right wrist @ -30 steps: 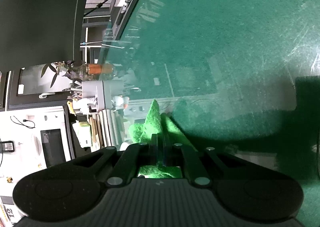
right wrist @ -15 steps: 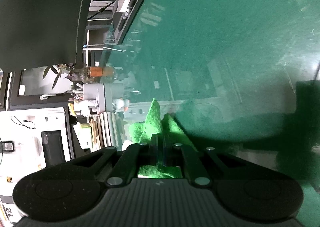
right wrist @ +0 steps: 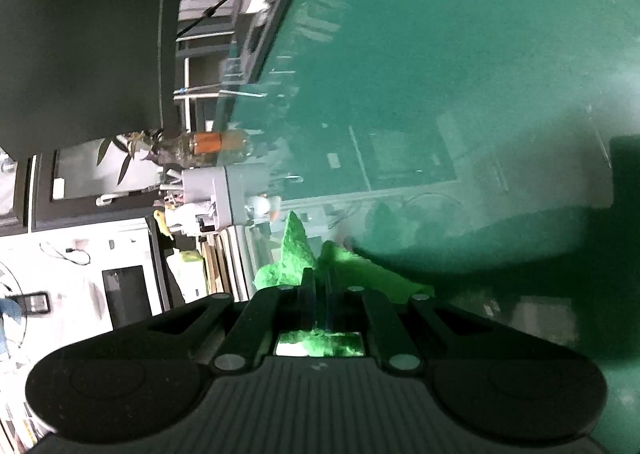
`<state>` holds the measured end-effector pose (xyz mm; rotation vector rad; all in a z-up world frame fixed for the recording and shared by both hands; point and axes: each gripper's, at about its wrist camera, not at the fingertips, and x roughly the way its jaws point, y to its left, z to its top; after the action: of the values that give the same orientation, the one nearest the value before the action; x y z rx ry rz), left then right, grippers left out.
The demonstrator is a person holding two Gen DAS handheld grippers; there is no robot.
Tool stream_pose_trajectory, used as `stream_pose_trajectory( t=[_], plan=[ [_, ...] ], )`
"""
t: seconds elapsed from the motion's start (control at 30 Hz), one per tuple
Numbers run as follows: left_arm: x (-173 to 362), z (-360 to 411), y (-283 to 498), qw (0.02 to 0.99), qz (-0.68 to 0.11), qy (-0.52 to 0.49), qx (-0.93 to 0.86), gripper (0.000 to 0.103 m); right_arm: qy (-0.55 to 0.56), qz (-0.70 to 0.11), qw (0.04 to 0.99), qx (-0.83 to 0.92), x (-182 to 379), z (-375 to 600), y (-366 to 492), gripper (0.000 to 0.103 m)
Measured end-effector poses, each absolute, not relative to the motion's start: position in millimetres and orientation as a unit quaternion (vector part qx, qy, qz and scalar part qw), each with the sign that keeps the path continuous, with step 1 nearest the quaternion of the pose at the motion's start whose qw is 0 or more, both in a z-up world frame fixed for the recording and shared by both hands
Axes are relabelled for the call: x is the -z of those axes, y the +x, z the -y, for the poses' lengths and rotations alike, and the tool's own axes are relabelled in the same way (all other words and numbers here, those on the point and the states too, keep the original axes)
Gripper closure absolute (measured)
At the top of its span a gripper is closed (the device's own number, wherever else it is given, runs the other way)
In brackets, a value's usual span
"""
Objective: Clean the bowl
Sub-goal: 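Hold the bowl with the left gripper while the right gripper drags the cloth across the bowl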
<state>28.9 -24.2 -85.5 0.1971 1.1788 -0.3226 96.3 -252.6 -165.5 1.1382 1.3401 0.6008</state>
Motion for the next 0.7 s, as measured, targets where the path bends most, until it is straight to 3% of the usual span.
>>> stream_pose_trajectory(
  t=[0.7],
  plan=[
    [87,30,33,0.812,-0.552,0.102,0.158,0.07,0.524,-0.582,0.574,-0.239,171,287,68,0.097]
  ],
)
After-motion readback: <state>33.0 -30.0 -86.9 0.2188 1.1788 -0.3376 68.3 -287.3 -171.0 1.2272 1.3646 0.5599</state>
